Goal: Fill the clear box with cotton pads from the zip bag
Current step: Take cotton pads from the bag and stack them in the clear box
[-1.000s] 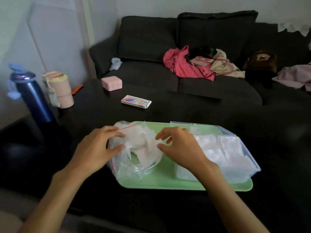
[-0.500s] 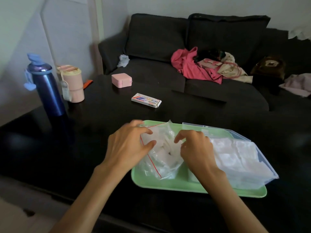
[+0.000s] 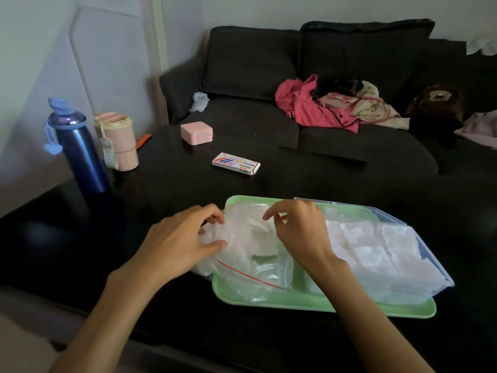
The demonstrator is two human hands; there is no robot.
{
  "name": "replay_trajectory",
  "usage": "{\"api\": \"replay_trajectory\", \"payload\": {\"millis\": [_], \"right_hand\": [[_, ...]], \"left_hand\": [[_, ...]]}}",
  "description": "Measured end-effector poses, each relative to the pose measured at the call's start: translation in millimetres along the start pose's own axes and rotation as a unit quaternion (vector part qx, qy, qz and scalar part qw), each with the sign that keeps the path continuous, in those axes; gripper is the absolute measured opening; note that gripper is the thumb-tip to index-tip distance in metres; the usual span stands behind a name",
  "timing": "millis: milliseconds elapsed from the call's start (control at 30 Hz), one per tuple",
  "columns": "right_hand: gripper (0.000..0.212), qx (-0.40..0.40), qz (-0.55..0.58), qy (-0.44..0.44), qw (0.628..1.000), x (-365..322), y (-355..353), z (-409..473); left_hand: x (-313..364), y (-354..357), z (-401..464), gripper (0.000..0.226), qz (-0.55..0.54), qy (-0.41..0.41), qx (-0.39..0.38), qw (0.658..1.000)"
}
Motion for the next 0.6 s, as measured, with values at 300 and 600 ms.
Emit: {"api": "replay_trajectory", "payload": {"millis": [300, 600], "right_hand": [[0.036, -0.087, -0.159, -0.051, 0.982, 2.3, 34.6, -2.8], [0.029, -0.137, -0.208, -0.031, 0.968, -16.6, 59.4, 12.6]], "left_hand": [[-10.6, 29.8, 27.6, 0.029, -0.082, -0.049, 0.021, 0.995], [-16.2, 26.2, 19.0, 0.028, -0.087, -0.049, 0.058, 0.993]]}}
Point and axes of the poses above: each hand's wrist, its own z-axis towards the middle knuckle, its own y-axis out of the palm, x = y × z, the point moved 6 cm from there along z, towards the middle knuckle, and after that the axes turned 4 degrees about x, right-handed, at the moved point
